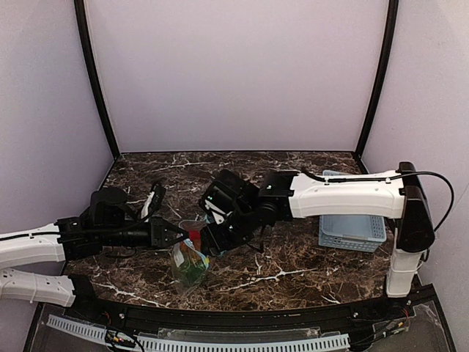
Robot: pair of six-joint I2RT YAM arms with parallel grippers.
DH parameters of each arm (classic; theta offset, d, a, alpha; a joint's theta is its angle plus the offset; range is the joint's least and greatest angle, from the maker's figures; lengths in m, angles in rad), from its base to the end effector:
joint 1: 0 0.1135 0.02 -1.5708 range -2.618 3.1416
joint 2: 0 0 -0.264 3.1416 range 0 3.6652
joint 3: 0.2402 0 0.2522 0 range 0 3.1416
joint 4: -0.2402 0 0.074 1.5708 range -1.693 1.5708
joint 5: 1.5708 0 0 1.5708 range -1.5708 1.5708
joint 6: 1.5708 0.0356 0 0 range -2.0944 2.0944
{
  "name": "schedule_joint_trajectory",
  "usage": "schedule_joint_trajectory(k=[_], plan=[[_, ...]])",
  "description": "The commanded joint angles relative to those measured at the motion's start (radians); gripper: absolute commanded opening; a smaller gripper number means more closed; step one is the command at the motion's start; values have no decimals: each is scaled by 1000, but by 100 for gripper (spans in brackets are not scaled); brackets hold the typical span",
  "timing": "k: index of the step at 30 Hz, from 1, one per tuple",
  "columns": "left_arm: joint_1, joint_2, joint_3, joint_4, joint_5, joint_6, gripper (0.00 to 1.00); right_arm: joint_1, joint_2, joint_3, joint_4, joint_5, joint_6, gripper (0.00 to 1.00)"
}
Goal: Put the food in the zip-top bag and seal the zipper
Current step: Adjust the fake vegetable in the zipper food storage bag, then adjust the zipper food storage bag at the center of the board.
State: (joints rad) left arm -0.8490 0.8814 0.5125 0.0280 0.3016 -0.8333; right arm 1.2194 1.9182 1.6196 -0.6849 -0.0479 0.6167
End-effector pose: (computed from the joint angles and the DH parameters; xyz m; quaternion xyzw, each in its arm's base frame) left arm 0.1268 -0.1601 0.2487 0.0930 0.8068 -0.5070 0.2887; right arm 0.1438 0.3971 0.2558 -0.2906 0.9117 0.2438 0.1575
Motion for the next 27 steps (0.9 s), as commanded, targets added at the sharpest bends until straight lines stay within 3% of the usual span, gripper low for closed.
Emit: schedule_joint_trajectory(k=[1, 11, 27], plan=[[4, -38, -25, 9, -8, -9, 1, 6, -134, -51, -23, 91, 36, 66], [4, -53, -39, 10, -13, -17, 1, -53, -193, -160, 33, 100, 63, 69], [5, -78, -44, -8, -24, -19, 1, -83, -51, -138, 199, -7, 53, 47]])
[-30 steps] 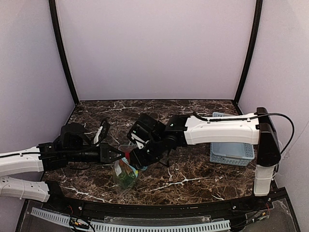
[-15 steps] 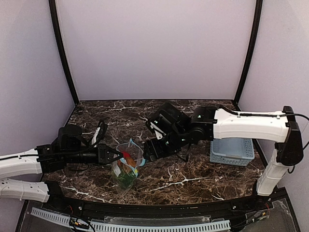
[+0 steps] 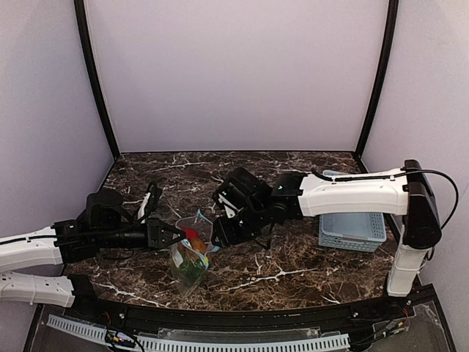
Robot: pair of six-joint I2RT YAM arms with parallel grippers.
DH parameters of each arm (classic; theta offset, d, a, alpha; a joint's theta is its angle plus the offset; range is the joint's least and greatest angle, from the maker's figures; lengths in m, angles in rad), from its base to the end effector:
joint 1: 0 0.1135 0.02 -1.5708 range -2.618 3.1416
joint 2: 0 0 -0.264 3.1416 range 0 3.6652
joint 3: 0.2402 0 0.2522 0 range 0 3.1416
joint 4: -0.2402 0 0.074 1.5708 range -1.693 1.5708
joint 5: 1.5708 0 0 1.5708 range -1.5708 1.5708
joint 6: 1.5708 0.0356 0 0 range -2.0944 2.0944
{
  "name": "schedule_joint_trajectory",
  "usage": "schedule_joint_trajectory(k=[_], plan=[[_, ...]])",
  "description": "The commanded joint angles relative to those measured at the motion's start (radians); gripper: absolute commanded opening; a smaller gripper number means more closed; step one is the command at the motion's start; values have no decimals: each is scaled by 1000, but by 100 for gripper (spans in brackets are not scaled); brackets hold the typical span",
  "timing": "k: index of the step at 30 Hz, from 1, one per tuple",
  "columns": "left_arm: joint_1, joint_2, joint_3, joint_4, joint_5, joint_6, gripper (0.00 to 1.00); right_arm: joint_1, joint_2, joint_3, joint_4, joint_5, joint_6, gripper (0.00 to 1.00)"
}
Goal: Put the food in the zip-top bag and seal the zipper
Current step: Adjust the zipper food storage bag at the center of the board.
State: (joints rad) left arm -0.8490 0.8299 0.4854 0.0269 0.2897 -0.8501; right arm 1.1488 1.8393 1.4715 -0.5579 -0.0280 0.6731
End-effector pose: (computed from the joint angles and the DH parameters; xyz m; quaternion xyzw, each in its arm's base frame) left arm 0.1214 -0.1534 0.2483 0.0842 0.8016 -0.5130 0.2953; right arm 0.1654 0.3709 0.2484 -0.2277 0.9206 0.2586 0.1838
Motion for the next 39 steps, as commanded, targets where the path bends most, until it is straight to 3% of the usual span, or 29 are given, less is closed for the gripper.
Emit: schedule_joint_trajectory(k=[1, 4, 9, 19, 33, 34, 36, 39], plan=[[4, -29, -18, -8, -13, -4, 1, -13, 32, 10, 84, -32, -9, 46], [4, -37, -19, -13, -16, -4, 1, -14, 46, 25, 98, -45, -17, 35], [4, -53, -14, -46, -28, -6, 1, -13, 14, 44, 101, -70, -20, 1], [4, -66, 35, -115, -41, 11, 1, 19, -148, 50, 92, -76, -14, 0], [4, -13, 2, -78, -38, -21, 1, 43, -78, 35, 140, -71, 29, 0], [5, -13, -1, -84, -40, -21, 1, 43, -76, 36, 141, -66, 29, 0], [5, -19, -8, -91, -43, -23, 1, 43, -82, 34, 138, -47, 29, 14], [4, -41, -22, -100, -50, -26, 1, 43, -117, 20, 113, 6, 19, 47]])
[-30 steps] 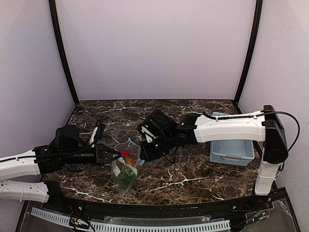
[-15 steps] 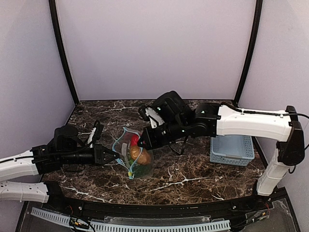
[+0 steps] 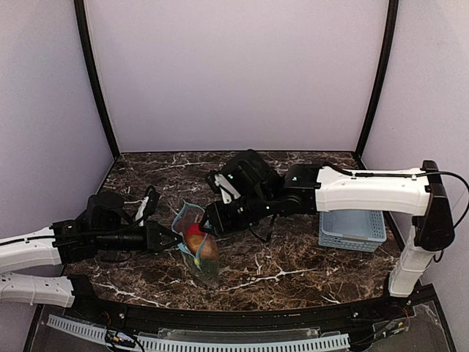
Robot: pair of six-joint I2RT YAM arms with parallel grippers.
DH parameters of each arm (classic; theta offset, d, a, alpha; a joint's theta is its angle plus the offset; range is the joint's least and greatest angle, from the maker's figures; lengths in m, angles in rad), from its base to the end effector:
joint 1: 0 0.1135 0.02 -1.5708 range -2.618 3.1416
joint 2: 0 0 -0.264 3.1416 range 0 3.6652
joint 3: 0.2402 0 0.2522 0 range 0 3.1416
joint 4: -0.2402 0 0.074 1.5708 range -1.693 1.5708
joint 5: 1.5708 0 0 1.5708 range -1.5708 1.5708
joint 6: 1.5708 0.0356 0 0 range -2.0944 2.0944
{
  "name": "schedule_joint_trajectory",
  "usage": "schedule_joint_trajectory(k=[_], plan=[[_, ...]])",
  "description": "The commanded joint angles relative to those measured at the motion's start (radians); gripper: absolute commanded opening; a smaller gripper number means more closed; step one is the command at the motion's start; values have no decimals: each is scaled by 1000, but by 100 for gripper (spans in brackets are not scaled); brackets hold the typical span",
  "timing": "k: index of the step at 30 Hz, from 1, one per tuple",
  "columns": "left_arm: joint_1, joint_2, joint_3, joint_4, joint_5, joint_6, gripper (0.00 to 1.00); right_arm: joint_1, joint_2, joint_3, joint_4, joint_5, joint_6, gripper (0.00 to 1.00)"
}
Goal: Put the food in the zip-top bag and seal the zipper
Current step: Adjust the zipper food storage bag at the center of the board, then pick up the fake fruit from the bin.
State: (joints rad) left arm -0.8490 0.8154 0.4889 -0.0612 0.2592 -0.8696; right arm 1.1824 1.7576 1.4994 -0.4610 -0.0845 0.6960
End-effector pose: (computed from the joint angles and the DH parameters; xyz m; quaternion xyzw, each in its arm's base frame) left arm 0.1191 -0.1491 0.2430 0.0636 0.8238 -0.4889 0.2798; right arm 0.1500 0.3746 0.2962 -0.2360 0.8789 0.3558 0.2126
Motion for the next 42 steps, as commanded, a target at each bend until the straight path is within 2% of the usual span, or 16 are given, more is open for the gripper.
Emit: schedule_joint_trajectory(k=[1, 5, 10, 15, 24, 31, 42], plan=[[5, -32, -31, -14, -23, -7, 1, 10, -55, -15, 3, 78, -11, 56], [4, -30, -33, -34, -14, 5, 1, 3, -156, -64, -54, 223, -48, 83], [5, -53, -36, -32, -30, 25, 1, -69, -270, -133, -137, 298, -90, 95], [5, -105, -28, -51, -53, 52, 1, -211, -351, -189, -220, 324, -105, 98], [4, -159, -44, -101, -31, 86, 1, -448, -445, -264, -263, 338, -110, 99], [4, -156, -45, -113, 9, 107, 1, -642, -499, -330, -279, 290, -123, 99], [4, -108, -11, -118, -11, 92, 1, -786, -569, -385, -317, 199, -196, 99]])
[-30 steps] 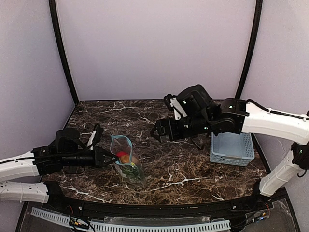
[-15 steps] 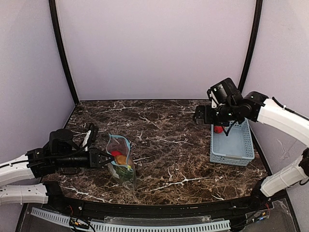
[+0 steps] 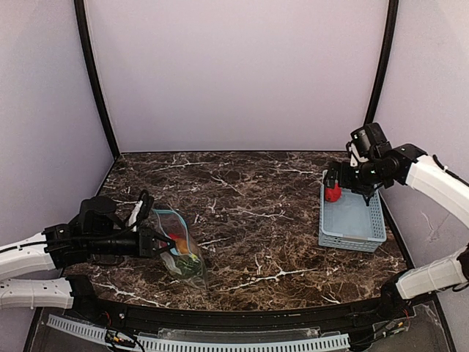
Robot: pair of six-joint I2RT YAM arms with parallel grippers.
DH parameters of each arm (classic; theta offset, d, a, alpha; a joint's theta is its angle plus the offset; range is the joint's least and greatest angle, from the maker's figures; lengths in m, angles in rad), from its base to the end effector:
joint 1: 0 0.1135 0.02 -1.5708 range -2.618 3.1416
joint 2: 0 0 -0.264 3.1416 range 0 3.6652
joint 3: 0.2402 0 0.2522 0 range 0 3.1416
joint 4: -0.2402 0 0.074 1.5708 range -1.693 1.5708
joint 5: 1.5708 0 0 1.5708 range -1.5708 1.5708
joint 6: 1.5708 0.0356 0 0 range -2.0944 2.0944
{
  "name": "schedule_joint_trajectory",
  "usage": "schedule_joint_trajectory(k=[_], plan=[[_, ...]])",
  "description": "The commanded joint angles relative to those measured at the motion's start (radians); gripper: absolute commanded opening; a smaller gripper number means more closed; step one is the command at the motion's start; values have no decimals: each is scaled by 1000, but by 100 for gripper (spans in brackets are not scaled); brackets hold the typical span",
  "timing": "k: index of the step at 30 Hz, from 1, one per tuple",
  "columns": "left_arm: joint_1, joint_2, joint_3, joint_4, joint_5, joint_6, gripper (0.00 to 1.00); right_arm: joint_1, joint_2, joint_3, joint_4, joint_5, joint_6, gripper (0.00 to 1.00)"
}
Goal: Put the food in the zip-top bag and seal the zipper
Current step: Pick up the fake fruit from the bin.
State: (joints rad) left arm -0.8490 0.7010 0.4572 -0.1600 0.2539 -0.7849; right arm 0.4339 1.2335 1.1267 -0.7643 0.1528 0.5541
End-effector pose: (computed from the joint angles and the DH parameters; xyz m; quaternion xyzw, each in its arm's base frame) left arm 0.1057 -0.1337 0.2403 0.0963 0.8252 -0.4708 0.2970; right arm 0.2317 0.1014 0.3126 0.0824 0.9334 0.0989 0.3349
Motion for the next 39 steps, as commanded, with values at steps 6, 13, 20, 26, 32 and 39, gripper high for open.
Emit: schedule_joint_trajectory(k=[6, 13, 20, 26, 32, 39], plan=[[4, 1, 13, 12, -49, -16, 1, -115, -49, -19, -13, -101, -140, 99], [4, -17, 20, 12, -85, -31, 1, -188, -21, -59, 76, -251, -180, 99], [4, -33, -8, 34, -107, -64, 1, -214, 104, -14, 152, -257, -206, 94], [4, -39, 5, 6, -104, -63, 1, -290, 228, -6, 221, -247, -196, 88], [4, -35, -7, 15, -107, -78, 1, -373, 334, 6, 268, -268, -194, 86], [5, -17, -5, 31, -111, -75, 1, -396, 447, 77, 279, -303, -201, 88]])
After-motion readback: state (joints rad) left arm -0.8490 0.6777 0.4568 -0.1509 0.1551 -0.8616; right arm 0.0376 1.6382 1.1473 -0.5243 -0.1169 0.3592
